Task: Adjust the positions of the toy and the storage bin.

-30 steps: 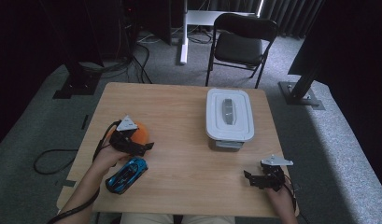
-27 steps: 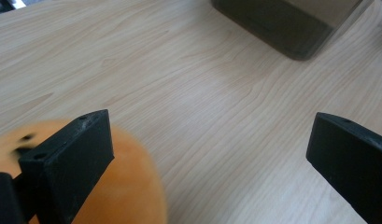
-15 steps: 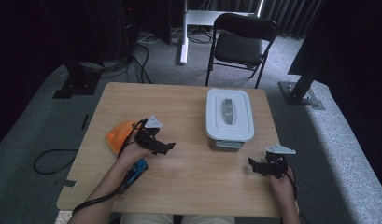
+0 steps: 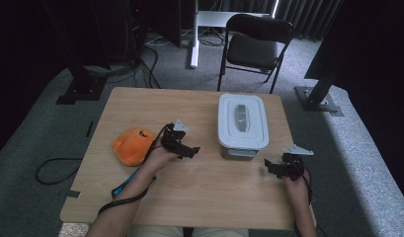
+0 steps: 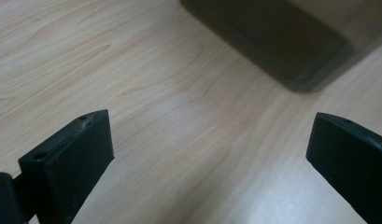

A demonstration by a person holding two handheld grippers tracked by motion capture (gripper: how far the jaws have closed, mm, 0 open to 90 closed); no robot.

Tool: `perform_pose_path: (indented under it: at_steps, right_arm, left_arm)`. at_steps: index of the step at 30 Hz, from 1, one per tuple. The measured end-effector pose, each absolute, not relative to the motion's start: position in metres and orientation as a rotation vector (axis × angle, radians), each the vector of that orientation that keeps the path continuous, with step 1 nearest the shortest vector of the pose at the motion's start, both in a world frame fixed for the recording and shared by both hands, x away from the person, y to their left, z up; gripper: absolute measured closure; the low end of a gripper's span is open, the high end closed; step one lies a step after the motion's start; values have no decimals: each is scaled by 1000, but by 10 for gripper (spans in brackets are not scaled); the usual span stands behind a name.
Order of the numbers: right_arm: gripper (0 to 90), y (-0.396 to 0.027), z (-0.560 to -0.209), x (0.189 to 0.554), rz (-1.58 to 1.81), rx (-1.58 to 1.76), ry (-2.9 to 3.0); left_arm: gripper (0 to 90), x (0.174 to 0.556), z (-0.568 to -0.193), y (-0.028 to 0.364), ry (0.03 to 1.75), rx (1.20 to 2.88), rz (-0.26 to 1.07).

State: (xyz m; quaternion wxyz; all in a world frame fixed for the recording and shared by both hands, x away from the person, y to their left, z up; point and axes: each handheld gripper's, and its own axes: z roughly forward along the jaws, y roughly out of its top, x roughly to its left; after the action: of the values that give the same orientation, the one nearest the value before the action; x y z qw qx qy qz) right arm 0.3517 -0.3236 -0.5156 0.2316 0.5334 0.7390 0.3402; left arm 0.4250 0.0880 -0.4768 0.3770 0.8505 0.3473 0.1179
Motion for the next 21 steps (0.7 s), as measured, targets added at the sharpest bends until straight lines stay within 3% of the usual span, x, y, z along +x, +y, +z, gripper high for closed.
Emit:
perform_pose_path:
  at_steps: [21]
  right_arm:
    - [131,-334,-510,398,910,1544,1912]
  left_arm:
    - [13,474,-486,30,933,2214,364]
